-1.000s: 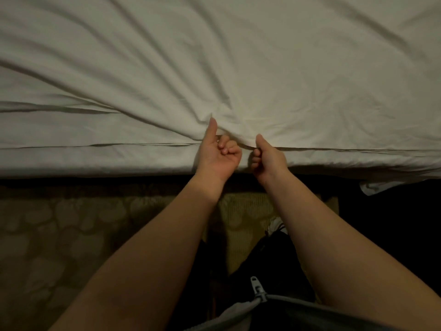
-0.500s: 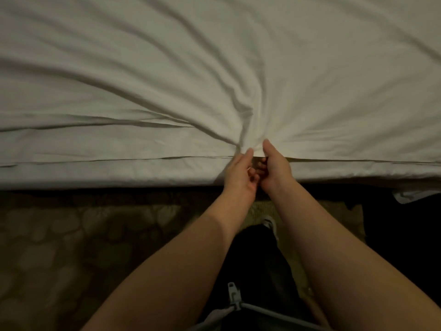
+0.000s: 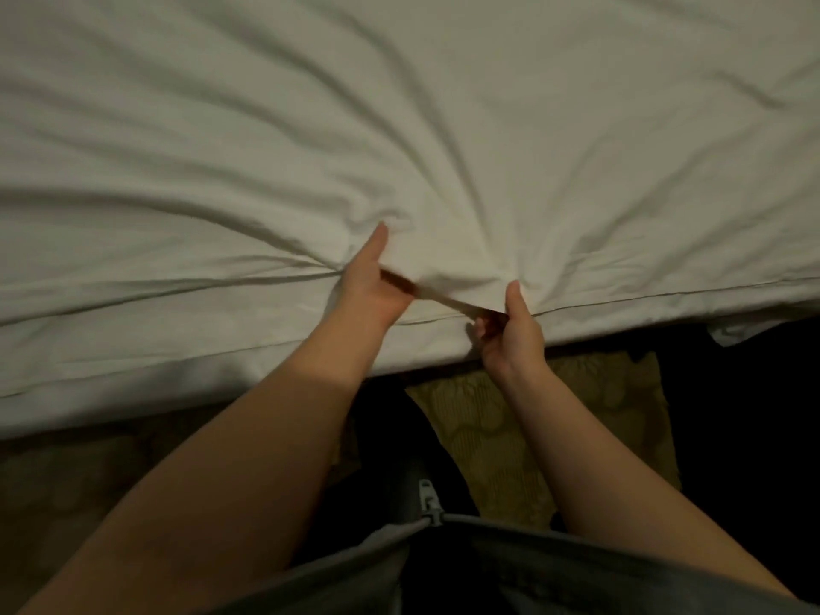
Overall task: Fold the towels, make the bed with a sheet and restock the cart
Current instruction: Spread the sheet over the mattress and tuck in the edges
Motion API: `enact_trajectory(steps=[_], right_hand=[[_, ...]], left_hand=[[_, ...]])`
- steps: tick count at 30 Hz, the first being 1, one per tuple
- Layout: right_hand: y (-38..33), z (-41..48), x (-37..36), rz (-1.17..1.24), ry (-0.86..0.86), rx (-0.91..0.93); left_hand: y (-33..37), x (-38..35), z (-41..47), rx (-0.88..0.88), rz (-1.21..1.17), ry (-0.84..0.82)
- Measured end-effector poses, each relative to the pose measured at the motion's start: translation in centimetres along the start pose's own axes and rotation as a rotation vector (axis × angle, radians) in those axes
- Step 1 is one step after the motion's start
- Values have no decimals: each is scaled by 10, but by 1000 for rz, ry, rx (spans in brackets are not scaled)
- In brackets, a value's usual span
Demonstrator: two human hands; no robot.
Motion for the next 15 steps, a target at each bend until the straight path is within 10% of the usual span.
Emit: enact_trajectory(steps=[6, 15], right_hand=[[34, -10, -58, -62, -74, 0], [76, -28, -59, -150, 326, 84]], left_hand=[[13, 20, -7, 34, 38, 56], [66, 82, -58, 47, 42, 78]])
Point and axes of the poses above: each hand's wrist, its own z-axis towards the middle knuckle, its own x-axis out of the back of the hand, y = z × x, the point moved 2 cm from there along z, towards the middle knuckle, and after that the axes turned 11 degrees about -y, right-handed, at the moved point
